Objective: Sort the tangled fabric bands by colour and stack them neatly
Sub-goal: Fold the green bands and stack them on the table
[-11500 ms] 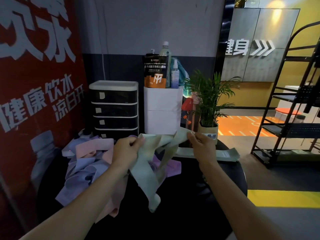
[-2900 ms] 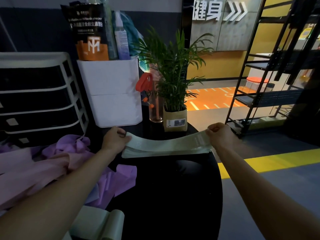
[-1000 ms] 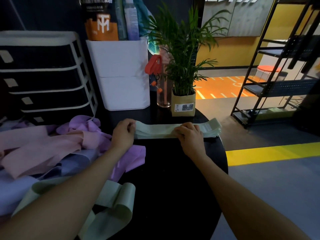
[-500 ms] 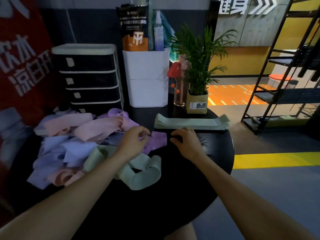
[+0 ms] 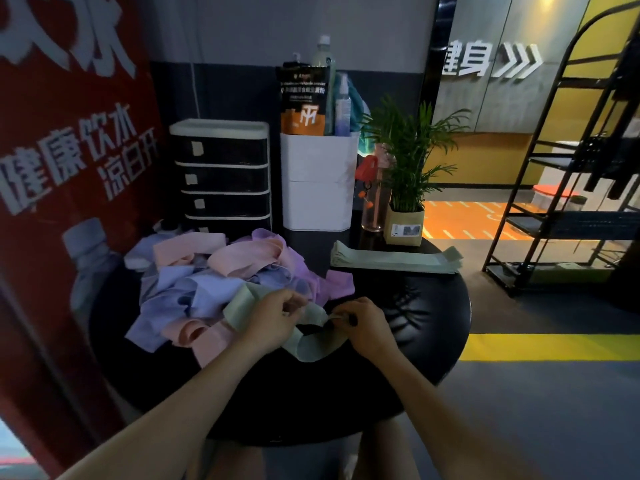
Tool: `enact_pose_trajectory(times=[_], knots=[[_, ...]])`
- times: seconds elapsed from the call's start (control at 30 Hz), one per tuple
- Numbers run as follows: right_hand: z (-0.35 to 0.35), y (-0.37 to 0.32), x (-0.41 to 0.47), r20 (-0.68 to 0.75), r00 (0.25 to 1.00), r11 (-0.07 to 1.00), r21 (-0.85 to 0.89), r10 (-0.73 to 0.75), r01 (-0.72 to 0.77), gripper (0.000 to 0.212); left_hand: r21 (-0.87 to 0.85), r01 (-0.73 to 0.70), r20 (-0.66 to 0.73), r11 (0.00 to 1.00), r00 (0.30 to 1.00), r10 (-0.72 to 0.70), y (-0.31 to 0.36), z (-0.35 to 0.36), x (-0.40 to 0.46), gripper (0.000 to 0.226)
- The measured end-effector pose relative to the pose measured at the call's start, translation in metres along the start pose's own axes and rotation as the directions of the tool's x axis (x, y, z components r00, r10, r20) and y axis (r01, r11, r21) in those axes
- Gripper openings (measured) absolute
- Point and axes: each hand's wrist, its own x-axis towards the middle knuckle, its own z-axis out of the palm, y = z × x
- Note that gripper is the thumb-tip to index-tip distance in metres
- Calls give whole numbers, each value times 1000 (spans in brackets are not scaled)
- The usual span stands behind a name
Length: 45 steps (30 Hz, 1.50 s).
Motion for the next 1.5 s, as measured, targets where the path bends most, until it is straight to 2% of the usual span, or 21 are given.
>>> enact_pose_trajectory(times=[0.07, 0.17, 0.23, 0.3, 0.4, 0.47, 0.57, 0.7, 0.83, 0.97, 1.07, 1.2, 1.27, 1.33, 1.43, 1.5], knots=[[-8, -11, 4, -47, 997, 998, 24, -61, 62, 17, -72, -6, 24, 997, 1000, 7, 5, -1, -1, 13], [-29, -40, 12, -96, 988, 983, 130, -117, 129, 18, -202, -88, 19, 975, 995, 94, 18, -4, 1, 30], [-43, -58, 18, -102, 979, 966, 170, -177, 193, 17, -168, -134, -17, 977, 991, 133, 31, -8, 4, 38], [-58, -71, 26, -132, 962, 950, 174, -237, 258, 16, -114, -210, -103, 971, 975, 199, 45, -14, 10, 32], [-82, -82, 38, -194, 949, 942, 183, -247, 282, 16, -128, -304, -210, 944, 939, 274, 65, -30, 16, 15], [-96, -85, 45, -198, 956, 939, 227, -217, 260, 17, -167, -310, -240, 936, 933, 267, 76, -41, 19, 4], [-110, -89, 53, -187, 959, 923, 285, -211, 259, 15, -245, -309, -255, 919, 935, 247, 95, -54, 22, 5], [-119, -93, 52, -163, 948, 882, 352, -273, 315, 9, -369, -293, -217, 882, 950, 225, 107, -64, 27, 16], [-125, -95, 48, -134, 943, 826, 456, -305, 332, 20, -544, -230, -168, 807, 972, 165, 114, -63, 27, 15], [-128, -87, 46, -15, 931, 881, 317, -365, 351, 26, -637, -185, -128, 748, 983, 134, 120, -62, 24, 16], [-125, -75, 46, 55, 954, 945, 167, -295, 283, 27, -702, -144, -134, 697, 989, 70, 120, -65, 24, 20], [-121, -73, 48, -11, 970, 955, 170, -244, 242, 17, -701, -124, -143, 702, 989, 32, 117, -63, 24, 21], [-121, -84, 45, -105, 954, 928, 224, -282, 299, 15, -678, -124, -155, 725, 988, 24, 116, -60, 25, 18], [-122, -103, 38, -121, 935, 895, 271, -334, 354, 12, -667, -131, -165, 734, 986, 25, 119, -58, 25, 16], [-118, -124, 32, -90, 949, 862, 399, -303, 313, 35, -656, -151, -183, 740, 982, 39, 123, -59, 27, 13], [-116, -131, 34, -118, 958, 867, 409, -260, 285, 32, -615, -173, -212, 770, 976, 49, 121, -59, 29, 12]])
